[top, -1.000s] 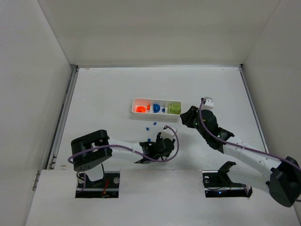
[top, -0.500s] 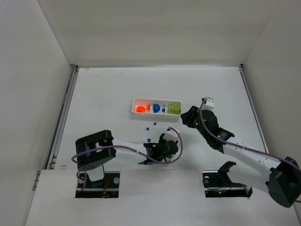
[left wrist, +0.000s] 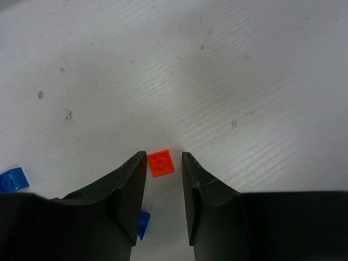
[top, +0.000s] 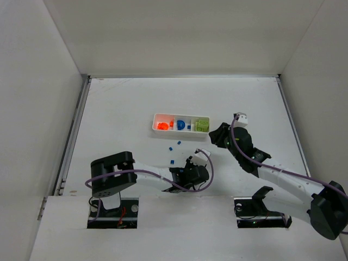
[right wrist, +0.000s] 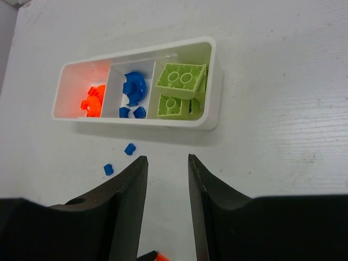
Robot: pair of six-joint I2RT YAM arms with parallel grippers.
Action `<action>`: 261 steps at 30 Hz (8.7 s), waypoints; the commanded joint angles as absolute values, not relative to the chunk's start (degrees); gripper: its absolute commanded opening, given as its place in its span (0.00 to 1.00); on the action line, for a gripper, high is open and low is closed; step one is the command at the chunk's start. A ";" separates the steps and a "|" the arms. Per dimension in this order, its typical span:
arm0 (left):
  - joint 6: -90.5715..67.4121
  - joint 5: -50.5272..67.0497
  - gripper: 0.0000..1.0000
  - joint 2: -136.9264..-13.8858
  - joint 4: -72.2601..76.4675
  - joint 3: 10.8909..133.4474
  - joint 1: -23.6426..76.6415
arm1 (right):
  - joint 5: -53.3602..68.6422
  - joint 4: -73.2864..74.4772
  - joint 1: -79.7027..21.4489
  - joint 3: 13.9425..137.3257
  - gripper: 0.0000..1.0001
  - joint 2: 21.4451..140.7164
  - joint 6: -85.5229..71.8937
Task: Sort the legos into containers by color
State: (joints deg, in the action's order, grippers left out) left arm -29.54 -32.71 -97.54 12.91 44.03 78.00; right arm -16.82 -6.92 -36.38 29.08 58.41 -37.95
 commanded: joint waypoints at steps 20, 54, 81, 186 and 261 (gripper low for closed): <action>-29.09 -33.23 0.15 -83.08 9.49 41.13 72.04 | -16.17 -10.11 -33.35 26.46 0.42 54.58 -38.49; -24.26 -27.51 0.45 -91.86 16.00 53.88 39.15 | -20.21 -4.22 -70.00 32.69 0.53 76.90 -33.75; -42.36 -30.50 0.45 -63.72 -1.23 29.09 55.67 | -28.21 2.72 -74.31 37.80 0.21 82.46 -35.77; -31.28 -23.73 0.36 -78.59 11.34 43.17 44.16 | -33.13 -8.62 -73.43 38.40 0.47 89.38 -39.90; -49.22 -45.26 0.18 -97.91 13.45 39.99 58.75 | -18.81 -15.21 -45.40 43.07 0.54 78.14 -31.90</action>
